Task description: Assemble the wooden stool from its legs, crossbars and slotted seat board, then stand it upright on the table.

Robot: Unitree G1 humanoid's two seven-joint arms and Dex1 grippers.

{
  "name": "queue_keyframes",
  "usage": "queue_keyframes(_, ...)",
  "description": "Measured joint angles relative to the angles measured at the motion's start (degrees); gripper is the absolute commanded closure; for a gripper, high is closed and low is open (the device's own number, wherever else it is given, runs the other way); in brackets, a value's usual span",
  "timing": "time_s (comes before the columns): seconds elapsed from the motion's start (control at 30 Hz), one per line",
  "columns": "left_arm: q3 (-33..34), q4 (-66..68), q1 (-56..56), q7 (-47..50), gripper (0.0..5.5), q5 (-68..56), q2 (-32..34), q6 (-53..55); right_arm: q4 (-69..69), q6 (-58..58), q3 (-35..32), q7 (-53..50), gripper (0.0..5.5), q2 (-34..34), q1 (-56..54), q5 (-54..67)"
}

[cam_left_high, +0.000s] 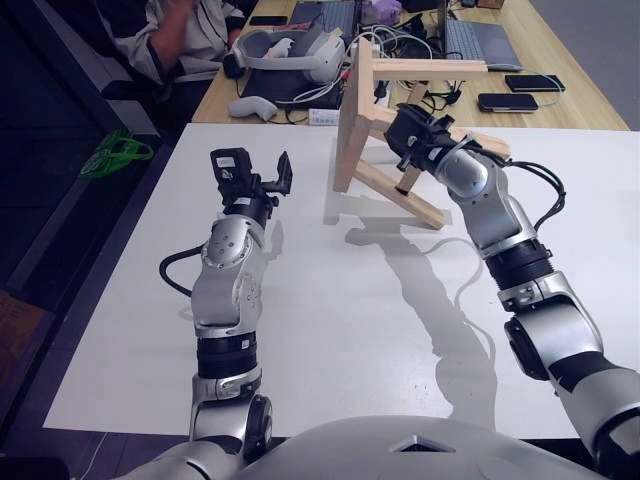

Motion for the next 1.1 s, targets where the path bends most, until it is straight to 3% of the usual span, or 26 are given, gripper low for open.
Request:
queue_keyframes(0.63,0.2,0.0,0.6,0.4,1.45,-0.3,-0.6,0.0,-9.0,2.7,-10.1,-0.3,3.64,5.2,7.7,14.8)
queue_keyframes(0.77,0.1,0.0,0.5,0.4,1.45,-0.3,-0.6,0.0,-7.7,6.2,-11.7,-1.2,3.81,6.8,8.4,18.1)
queue_keyframes(0.93,0.0,0.1,0.5,0.4,1.45,-0.3,-0.5,0.0,-6.0,8.1,-12.5,-2.4,4.43,7.5,11.0,20.4)
queue_keyframes(1.1,0.0,0.1,0.5,0.5,1.45,-0.3,-0.5,0.0,-6.0,8.2,-12.6,-2.6,4.49,7.4,11.0,21.1)
